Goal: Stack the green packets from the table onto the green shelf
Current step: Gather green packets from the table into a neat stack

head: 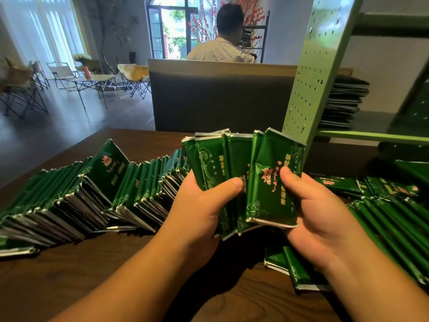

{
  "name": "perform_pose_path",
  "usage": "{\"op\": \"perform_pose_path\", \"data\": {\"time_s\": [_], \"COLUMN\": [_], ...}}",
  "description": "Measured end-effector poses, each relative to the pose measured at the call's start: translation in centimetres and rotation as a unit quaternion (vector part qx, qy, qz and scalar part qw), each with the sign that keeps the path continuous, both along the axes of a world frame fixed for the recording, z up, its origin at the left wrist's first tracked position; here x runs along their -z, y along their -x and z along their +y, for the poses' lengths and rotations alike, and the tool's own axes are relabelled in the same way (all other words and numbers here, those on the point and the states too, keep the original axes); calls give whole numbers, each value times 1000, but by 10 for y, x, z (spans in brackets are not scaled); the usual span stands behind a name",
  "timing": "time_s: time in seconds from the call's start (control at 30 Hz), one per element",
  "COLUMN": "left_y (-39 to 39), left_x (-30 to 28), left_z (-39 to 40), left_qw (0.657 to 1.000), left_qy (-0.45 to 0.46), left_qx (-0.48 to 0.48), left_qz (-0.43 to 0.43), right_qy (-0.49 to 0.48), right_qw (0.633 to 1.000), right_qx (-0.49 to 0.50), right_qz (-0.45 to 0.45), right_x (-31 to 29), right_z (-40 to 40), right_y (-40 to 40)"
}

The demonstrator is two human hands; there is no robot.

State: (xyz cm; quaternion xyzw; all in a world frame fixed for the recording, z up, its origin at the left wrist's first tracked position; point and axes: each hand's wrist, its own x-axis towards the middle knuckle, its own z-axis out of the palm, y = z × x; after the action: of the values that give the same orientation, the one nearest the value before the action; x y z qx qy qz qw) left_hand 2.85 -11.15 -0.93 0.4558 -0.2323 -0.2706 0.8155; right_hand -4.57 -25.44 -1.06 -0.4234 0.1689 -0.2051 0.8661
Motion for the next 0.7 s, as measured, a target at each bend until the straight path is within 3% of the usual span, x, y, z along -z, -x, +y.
{"op": "perform_pose_path", "data": {"time_s": [0.43,0.57,0.7], "left_y": [-5,-1,-2], "left_x": [1,-2,0], "left_z": [1,3,0], "left_qw": [994,998,998], "left_qy": [17,-13,-30], "left_qx": [7,5,-60], "left_qz": [106,66,6], "right_qy": [-1,46,76], "right_qw": [996,997,990], "right_qx": [86,63,118], "right_qz": [10,7,3], "right_x": [5,1,-2], "right_z": [-4,0,2], "right_y": [0,1,2]}}
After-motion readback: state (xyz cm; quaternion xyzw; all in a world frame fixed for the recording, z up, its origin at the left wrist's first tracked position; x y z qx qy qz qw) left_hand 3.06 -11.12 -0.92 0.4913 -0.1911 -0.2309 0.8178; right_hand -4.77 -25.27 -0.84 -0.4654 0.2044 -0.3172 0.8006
